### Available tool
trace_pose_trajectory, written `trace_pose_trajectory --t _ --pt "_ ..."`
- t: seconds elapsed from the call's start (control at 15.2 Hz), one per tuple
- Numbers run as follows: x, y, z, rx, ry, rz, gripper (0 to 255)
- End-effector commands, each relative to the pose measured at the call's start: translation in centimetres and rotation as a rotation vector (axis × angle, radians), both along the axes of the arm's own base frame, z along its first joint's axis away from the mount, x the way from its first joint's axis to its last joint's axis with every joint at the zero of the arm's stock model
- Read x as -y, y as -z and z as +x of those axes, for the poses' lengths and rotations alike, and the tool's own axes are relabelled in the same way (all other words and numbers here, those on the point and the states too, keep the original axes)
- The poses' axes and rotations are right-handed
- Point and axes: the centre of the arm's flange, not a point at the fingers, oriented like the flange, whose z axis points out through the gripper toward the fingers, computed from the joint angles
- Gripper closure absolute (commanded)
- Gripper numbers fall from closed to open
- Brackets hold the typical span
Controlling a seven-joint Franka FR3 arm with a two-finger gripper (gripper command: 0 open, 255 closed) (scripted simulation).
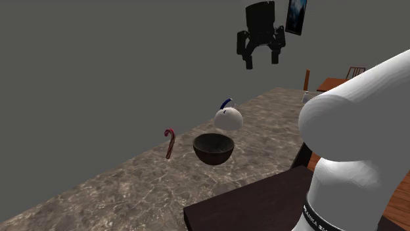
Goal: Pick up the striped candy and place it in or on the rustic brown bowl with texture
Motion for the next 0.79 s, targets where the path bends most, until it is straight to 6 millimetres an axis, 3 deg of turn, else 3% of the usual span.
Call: trace_pose_trajectory --t 0.0,0.73 --pt "0.0 0.0 0.0 0.0 0.0 0.0 0" --pt "-4.8 9.6 8.1 0.053 -0.121 0.062 0"
